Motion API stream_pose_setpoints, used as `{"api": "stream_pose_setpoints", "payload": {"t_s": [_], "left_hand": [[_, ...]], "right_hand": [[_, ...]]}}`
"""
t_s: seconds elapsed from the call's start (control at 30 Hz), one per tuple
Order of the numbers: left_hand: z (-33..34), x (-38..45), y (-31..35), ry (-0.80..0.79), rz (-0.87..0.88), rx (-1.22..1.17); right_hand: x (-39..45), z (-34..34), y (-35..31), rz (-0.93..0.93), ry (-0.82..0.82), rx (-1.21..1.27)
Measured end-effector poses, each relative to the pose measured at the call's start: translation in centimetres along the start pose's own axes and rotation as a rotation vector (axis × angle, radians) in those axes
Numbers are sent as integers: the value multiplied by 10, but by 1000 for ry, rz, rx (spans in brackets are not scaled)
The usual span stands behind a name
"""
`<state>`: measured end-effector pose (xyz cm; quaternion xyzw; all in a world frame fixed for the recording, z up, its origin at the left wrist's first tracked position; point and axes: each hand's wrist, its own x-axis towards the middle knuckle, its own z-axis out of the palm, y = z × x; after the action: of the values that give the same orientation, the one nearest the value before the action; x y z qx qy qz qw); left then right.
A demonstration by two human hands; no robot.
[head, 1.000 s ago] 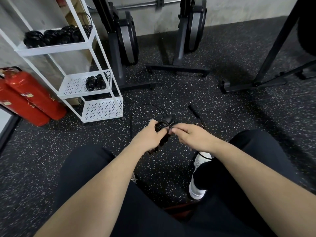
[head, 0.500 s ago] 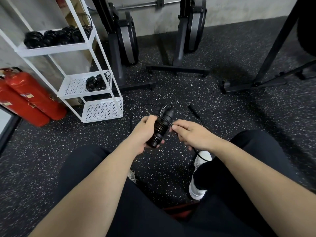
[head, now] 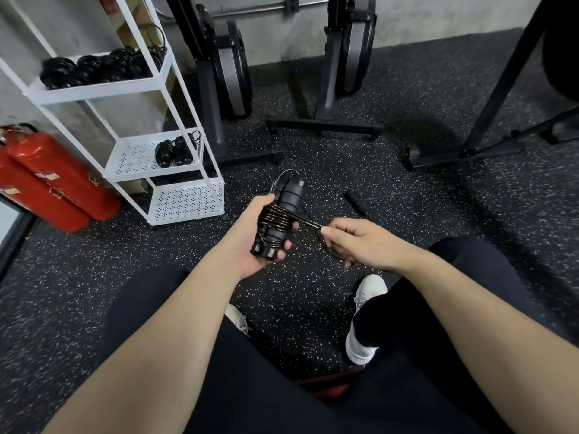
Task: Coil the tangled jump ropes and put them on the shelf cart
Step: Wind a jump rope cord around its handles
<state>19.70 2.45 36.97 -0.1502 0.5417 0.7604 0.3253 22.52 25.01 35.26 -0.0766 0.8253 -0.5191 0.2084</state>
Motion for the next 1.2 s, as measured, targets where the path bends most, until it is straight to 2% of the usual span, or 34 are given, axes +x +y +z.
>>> {"api": "stream_pose_setpoints", "payload": {"t_s": [0.13, 0.23, 0.3, 0.47, 0.57, 0.67, 0.8, 0.93, 1.07, 1.13, 1.2], "left_hand": [[-4, -4, 2, -75, -40, 2], [-7, -7, 2, -133, -73, 65], [-10, -6, 0, -194, -108, 159], [-4, -8, -4, -298, -222, 463], [4, -12, -5, -340, -232, 653], [6, -11, -8, -415, -222, 758], [13, -15, -6, -379, -151, 971], [18, -10, -7, -400, -62, 1425], [25, -4, -22, -435, -57, 1571], [27, 2, -30, -376, -3, 1681], [26, 9, -35, -250, 32, 1757]], "right_hand": [[-2, -10, 1, -15, -81, 90], [-3, -14, 4, 84, -169, 172], [-3, -16, 5, 157, -132, 154], [-1, -12, 5, 176, -61, -125], [3, -12, 7, 185, -26, -419], [5, -13, 13, 82, -15, -651], [4, -13, 13, 32, 14, -783], [5, -11, 6, 61, 15, -710], [4, -2, 6, 100, -37, -812], [5, 3, 6, 80, -32, -833], [5, 7, 4, 58, -14, -725]]}}
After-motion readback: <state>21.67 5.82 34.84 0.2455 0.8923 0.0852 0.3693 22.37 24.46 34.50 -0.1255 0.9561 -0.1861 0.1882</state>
